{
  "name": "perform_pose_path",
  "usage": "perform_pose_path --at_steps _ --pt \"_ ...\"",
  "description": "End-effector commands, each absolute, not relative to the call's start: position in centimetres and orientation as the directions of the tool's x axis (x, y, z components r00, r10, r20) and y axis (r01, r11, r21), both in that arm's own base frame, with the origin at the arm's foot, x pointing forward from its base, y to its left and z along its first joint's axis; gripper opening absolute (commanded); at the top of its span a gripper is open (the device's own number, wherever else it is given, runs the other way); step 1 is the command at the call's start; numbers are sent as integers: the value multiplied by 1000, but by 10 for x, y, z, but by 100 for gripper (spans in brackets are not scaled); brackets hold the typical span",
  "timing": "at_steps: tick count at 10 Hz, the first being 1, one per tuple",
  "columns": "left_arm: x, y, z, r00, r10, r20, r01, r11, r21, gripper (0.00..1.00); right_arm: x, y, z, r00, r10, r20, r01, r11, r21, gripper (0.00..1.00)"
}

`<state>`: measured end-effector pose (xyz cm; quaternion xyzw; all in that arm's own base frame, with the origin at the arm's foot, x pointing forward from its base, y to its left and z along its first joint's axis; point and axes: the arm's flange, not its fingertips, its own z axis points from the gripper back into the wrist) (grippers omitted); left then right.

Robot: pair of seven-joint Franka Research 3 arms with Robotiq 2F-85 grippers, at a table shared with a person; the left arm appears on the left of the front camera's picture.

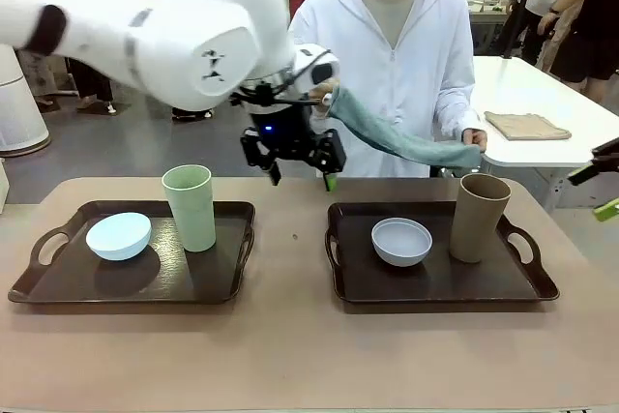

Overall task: Set up a tray with a mat and arrange the tableware.
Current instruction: Pick up the Picnic Bowl and Reusable plastic cup from the Handle tray in front of the human's position and hold them in the air.

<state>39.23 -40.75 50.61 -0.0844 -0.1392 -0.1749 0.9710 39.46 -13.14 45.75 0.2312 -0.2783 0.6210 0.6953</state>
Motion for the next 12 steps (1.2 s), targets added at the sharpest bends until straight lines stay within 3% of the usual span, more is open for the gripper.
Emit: perform_pose_path --at_steps 1,7,10,11,12 --pt "413 -449 507 910 -301 284 329 943 -54 100 409 -121 451 -18 753 657 -996 46 -80 100" --pt "430 -512 460 906 -325 272 347 937 -36 100 433 -118 422 27 735 677 -996 78 -45 100" --pt "443 -530 438 929 -255 269 278 959 -49 100 442 -122 412 55 691 721 -995 97 -17 100" --pt "443 -529 435 935 -247 255 273 959 -72 100 440 -122 417 126 652 747 -984 181 8 100" --pt "436 -518 437 919 -310 245 332 941 -57 100 434 -117 410 76 721 688 -995 101 4 100"
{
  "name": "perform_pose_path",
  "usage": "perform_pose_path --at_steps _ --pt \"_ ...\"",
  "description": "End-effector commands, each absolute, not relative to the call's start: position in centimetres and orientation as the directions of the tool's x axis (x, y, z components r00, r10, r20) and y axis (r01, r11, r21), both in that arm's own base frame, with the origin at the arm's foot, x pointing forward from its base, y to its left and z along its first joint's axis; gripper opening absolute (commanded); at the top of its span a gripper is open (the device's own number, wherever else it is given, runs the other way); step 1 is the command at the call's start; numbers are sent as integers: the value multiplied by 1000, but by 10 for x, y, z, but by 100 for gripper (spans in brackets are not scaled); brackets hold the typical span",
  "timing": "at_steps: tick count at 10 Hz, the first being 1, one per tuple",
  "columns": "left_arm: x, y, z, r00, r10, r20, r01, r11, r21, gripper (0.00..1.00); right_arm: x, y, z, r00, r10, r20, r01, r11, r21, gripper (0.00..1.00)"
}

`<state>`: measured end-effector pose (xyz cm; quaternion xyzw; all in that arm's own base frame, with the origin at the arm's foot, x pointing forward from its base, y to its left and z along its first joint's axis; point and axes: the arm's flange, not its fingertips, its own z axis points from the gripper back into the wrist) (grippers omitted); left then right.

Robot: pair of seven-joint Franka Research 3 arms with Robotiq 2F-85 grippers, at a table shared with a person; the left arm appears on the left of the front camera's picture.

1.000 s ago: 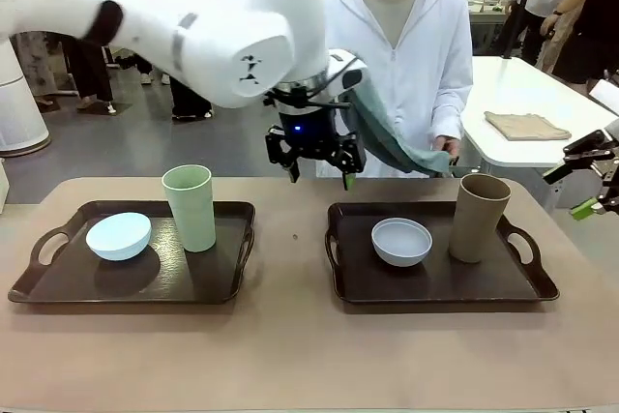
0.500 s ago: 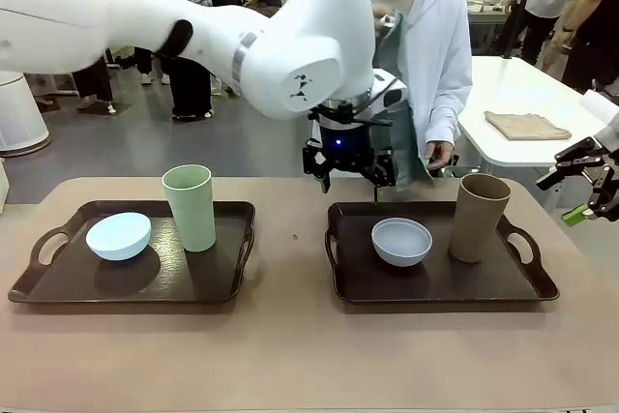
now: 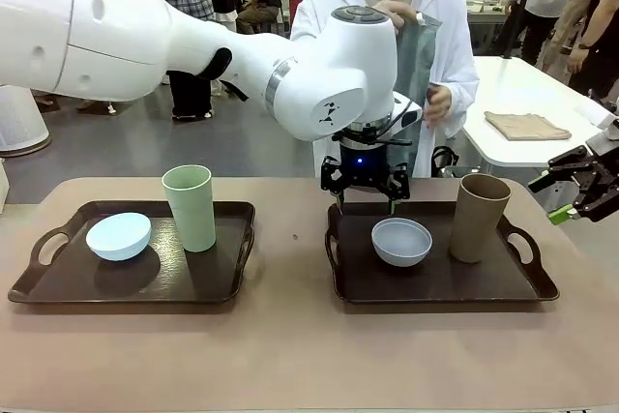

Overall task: Set up a tray with a mat and arrange the tableware.
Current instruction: Pick up the Picnic Bowl and Reusable plastic cup from the Handle tray in front of the human's position and hold them in the air.

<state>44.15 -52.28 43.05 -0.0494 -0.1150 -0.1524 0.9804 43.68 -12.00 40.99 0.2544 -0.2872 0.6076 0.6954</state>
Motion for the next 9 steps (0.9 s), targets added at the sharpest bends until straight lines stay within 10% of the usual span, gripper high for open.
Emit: perform_pose_path --at_steps 1,9 --pt "436 -518 437 919 -310 245 332 941 -57 100 434 -117 410 76 721 688 -995 101 4 100" --pt "447 -525 411 938 -284 199 312 942 -125 100 485 -160 362 165 435 885 -982 153 108 100"
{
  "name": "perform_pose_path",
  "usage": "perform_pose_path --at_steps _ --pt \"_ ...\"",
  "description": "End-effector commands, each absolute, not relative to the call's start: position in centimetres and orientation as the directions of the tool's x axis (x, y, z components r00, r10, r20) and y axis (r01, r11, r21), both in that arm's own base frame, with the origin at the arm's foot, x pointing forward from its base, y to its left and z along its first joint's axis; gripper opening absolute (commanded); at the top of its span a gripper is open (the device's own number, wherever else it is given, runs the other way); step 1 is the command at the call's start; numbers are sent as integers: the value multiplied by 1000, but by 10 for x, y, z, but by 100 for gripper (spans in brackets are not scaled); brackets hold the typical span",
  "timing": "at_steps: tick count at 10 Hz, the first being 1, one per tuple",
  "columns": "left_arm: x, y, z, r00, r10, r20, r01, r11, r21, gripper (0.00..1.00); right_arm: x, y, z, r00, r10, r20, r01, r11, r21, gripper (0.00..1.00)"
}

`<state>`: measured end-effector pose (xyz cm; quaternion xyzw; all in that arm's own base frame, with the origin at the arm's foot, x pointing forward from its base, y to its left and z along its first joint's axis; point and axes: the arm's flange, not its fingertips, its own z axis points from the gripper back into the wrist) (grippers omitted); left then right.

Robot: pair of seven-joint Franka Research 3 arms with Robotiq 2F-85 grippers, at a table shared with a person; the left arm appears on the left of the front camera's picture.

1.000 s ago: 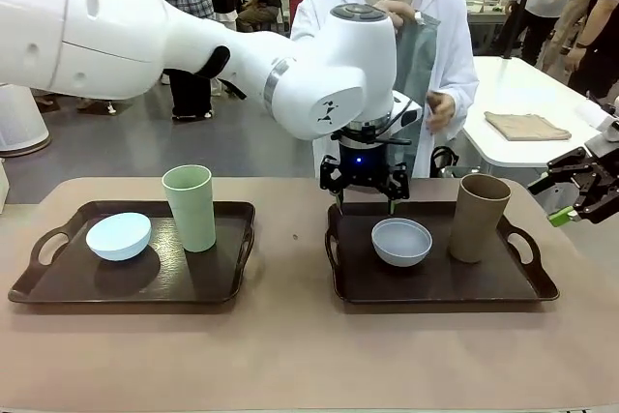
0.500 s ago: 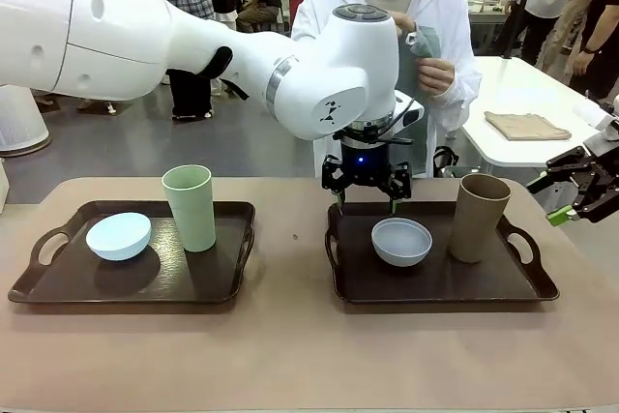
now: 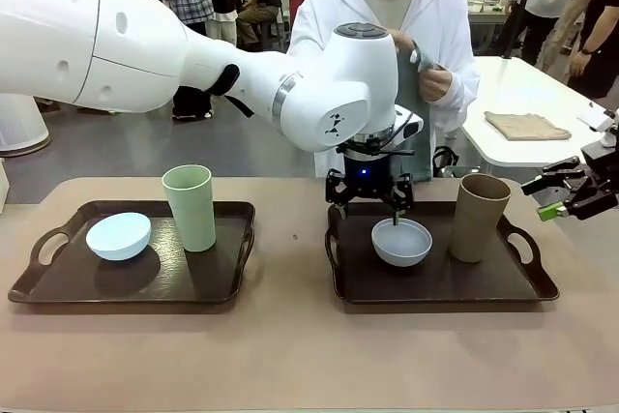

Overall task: Set up a tray with a mat and arrange the tableware.
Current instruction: Pick up the Picnic Bowl and Reusable plastic cup from the Handle tray in front of the human's position and hold them in the air.

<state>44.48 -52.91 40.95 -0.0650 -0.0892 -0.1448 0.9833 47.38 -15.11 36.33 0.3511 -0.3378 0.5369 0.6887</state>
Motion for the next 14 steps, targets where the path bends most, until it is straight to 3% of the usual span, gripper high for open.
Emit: perform_pose_path --at_steps 1,5,8,14 --pt "446 -526 407 938 -287 195 315 939 -135 100 488 -159 355 156 450 879 -984 145 100 100" --pt "453 -532 397 947 -273 170 299 942 -153 100 486 -135 345 -21 457 889 -1000 -16 -16 100" --pt "455 -537 394 948 -276 158 300 941 -157 100 483 -128 339 -95 431 897 -995 -47 -83 100" --pt "456 -563 371 949 -296 110 310 938 -154 100 490 -109 304 -52 456 888 -998 -55 -30 100"
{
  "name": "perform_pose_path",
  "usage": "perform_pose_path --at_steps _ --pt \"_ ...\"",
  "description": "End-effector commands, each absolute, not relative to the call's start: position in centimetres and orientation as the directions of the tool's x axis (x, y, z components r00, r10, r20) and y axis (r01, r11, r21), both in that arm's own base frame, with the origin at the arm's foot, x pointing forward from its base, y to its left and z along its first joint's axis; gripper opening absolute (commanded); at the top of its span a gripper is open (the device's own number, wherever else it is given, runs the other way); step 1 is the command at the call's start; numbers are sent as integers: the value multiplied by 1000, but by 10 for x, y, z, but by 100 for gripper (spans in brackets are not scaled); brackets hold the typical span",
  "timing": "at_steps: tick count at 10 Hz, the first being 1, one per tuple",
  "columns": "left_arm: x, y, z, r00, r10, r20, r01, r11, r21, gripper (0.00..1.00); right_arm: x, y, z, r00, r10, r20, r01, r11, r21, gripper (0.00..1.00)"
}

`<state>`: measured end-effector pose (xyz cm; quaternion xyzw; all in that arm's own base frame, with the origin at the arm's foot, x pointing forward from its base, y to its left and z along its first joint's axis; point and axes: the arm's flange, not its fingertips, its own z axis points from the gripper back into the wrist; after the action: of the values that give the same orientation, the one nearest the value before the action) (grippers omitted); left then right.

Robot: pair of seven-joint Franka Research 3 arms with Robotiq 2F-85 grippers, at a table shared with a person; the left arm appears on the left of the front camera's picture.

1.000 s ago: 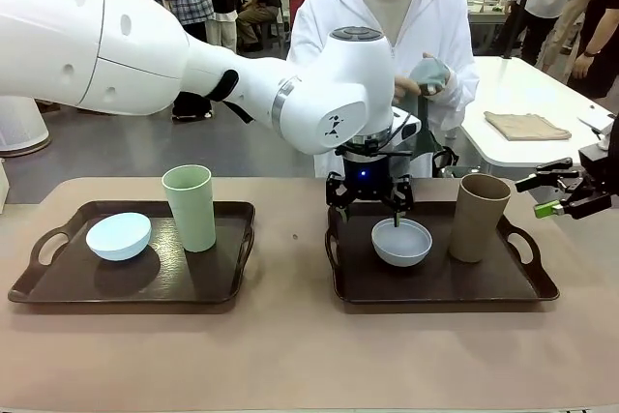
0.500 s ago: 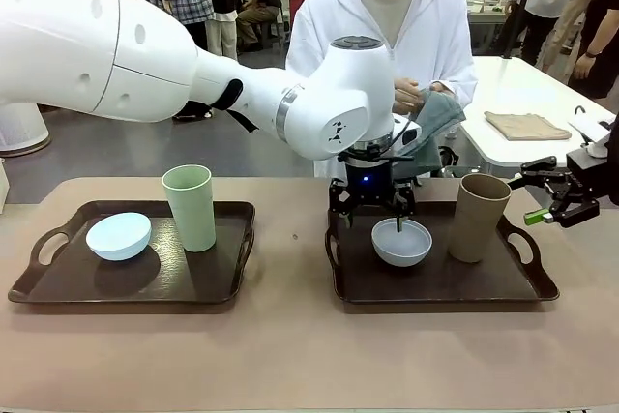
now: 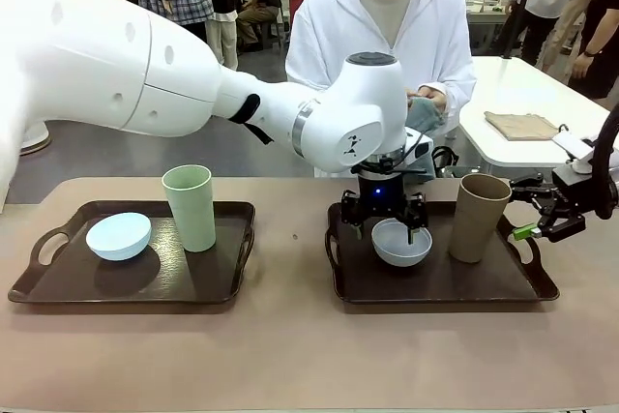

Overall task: Set up a tray with a mat and arrange the tableware.
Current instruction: Pick up the Picnic Bowl and Reusable plastic cup from the Handle tray in front of the human's position and hold them in the air.

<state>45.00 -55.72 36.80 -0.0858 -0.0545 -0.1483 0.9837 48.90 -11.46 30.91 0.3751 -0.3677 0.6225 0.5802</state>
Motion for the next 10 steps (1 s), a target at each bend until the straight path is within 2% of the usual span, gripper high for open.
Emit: perform_pose_path --at_steps 1,10 --pt "456 -564 368 948 -300 104 314 937 -154 100 491 -106 303 -52 454 889 -998 -59 -28 100" --pt "471 -559 358 963 -241 120 255 960 -113 100 499 -67 272 -26 533 846 -998 -60 7 100"
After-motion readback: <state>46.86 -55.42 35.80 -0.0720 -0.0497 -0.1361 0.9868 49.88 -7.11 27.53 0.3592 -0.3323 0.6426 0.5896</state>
